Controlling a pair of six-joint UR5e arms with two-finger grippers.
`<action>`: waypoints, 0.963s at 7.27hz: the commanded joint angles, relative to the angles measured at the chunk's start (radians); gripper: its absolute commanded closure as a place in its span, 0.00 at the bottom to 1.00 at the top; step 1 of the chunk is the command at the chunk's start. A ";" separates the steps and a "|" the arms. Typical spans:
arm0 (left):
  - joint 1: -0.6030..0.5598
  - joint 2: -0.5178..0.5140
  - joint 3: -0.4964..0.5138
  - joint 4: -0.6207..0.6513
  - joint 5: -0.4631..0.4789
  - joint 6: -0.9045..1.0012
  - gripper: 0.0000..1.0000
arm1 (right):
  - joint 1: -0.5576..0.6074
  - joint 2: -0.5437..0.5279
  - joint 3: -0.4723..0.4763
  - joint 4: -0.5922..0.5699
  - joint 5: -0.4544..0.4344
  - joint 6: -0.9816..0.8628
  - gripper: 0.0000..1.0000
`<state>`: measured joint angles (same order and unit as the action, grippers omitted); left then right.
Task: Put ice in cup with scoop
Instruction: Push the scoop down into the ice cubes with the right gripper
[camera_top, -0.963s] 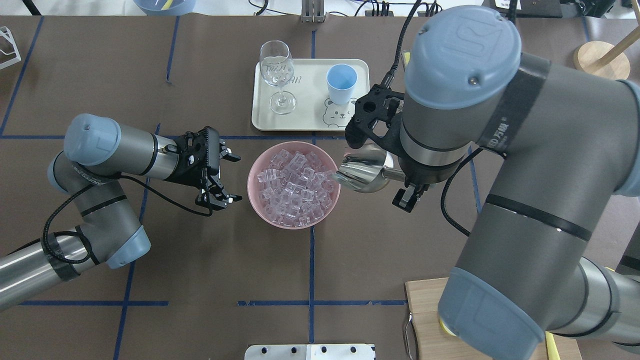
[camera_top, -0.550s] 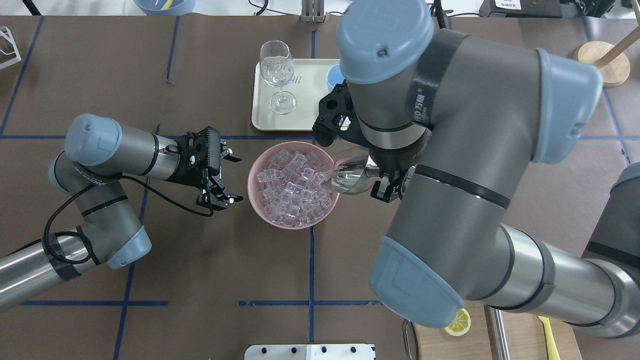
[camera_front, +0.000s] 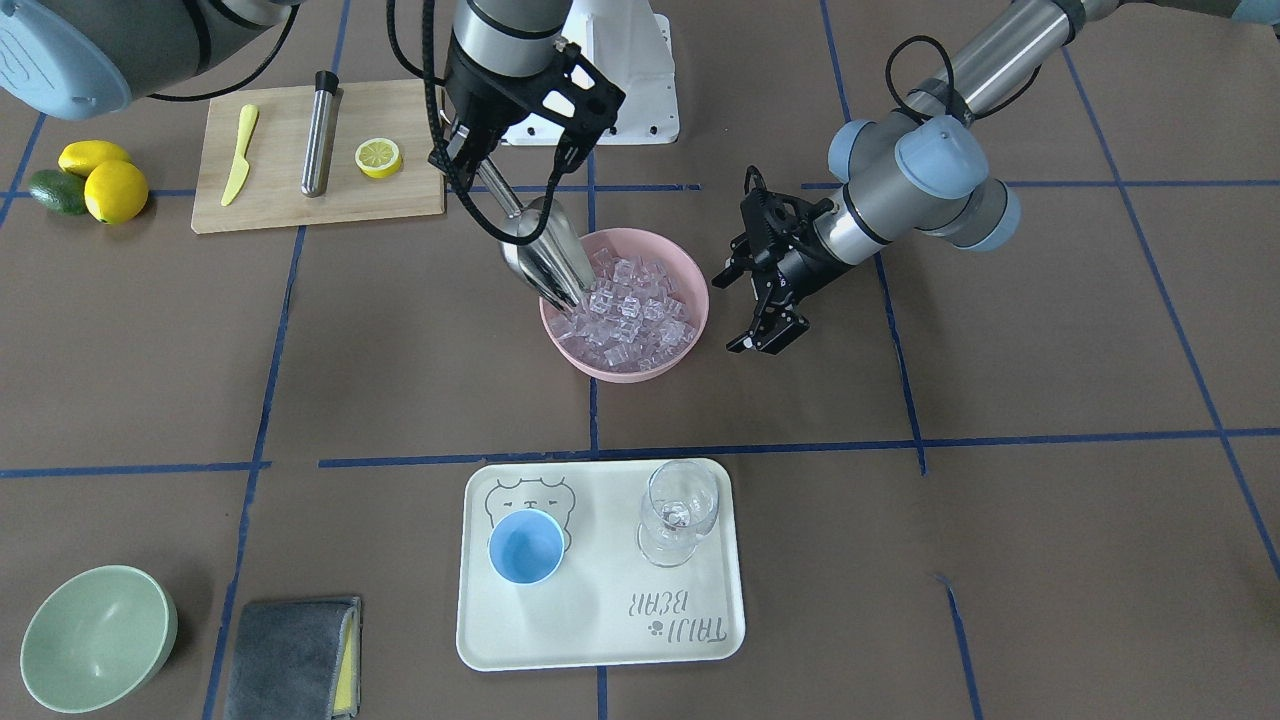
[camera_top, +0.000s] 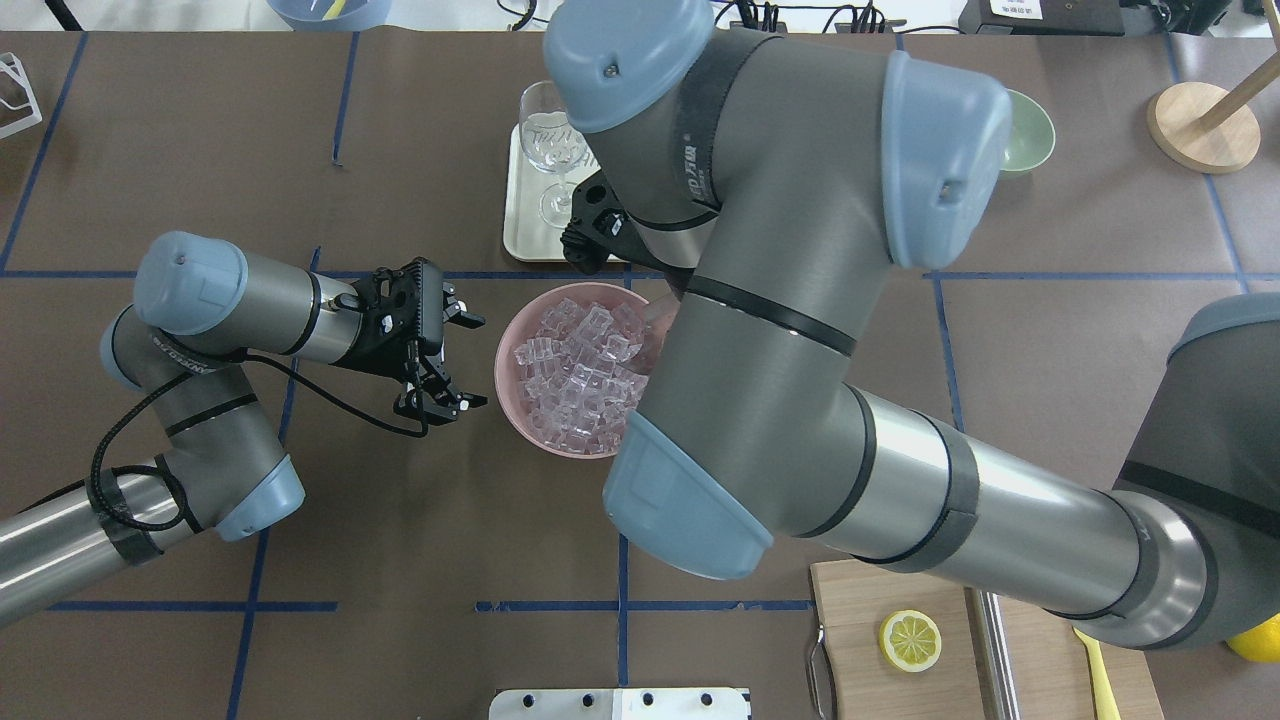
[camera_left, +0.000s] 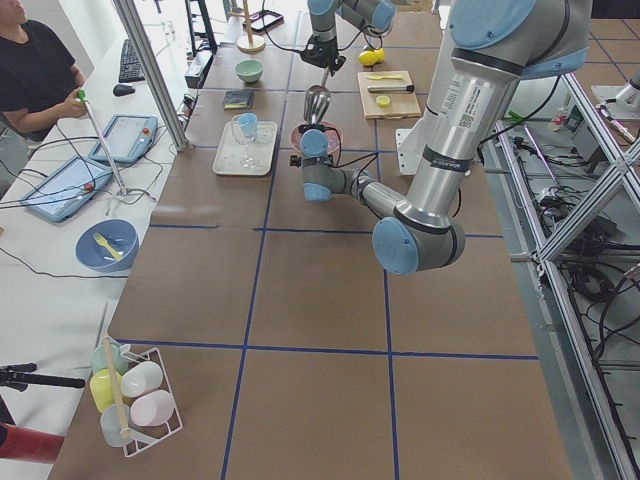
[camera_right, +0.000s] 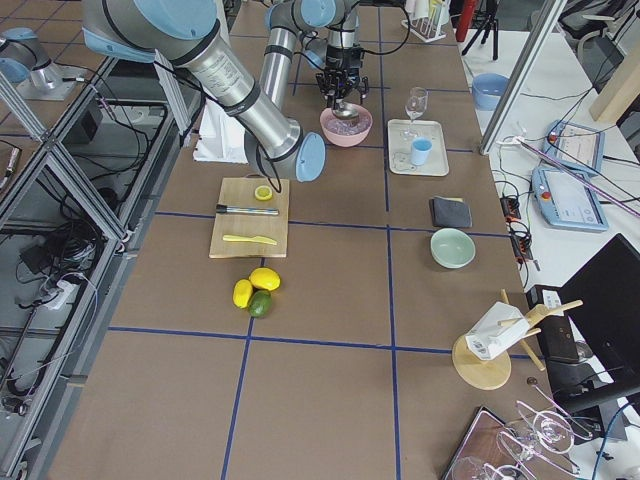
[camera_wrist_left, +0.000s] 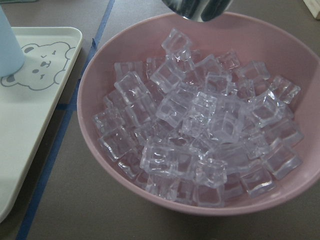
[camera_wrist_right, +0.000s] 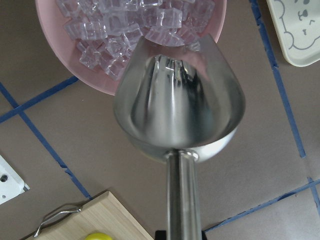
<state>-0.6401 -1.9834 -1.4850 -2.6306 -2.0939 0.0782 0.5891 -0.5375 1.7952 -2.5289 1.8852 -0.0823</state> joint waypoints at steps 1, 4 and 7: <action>0.003 0.000 0.002 0.000 0.000 0.002 0.00 | -0.002 0.045 -0.110 -0.010 -0.001 -0.013 1.00; 0.003 0.003 -0.001 -0.002 0.000 0.002 0.00 | -0.034 0.077 -0.148 -0.076 -0.034 -0.080 1.00; 0.003 0.005 -0.001 -0.011 0.000 0.002 0.00 | -0.045 0.085 -0.151 -0.076 -0.061 -0.111 1.00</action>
<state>-0.6366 -1.9797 -1.4864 -2.6354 -2.0939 0.0798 0.5483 -0.4567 1.6469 -2.6043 1.8313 -0.1869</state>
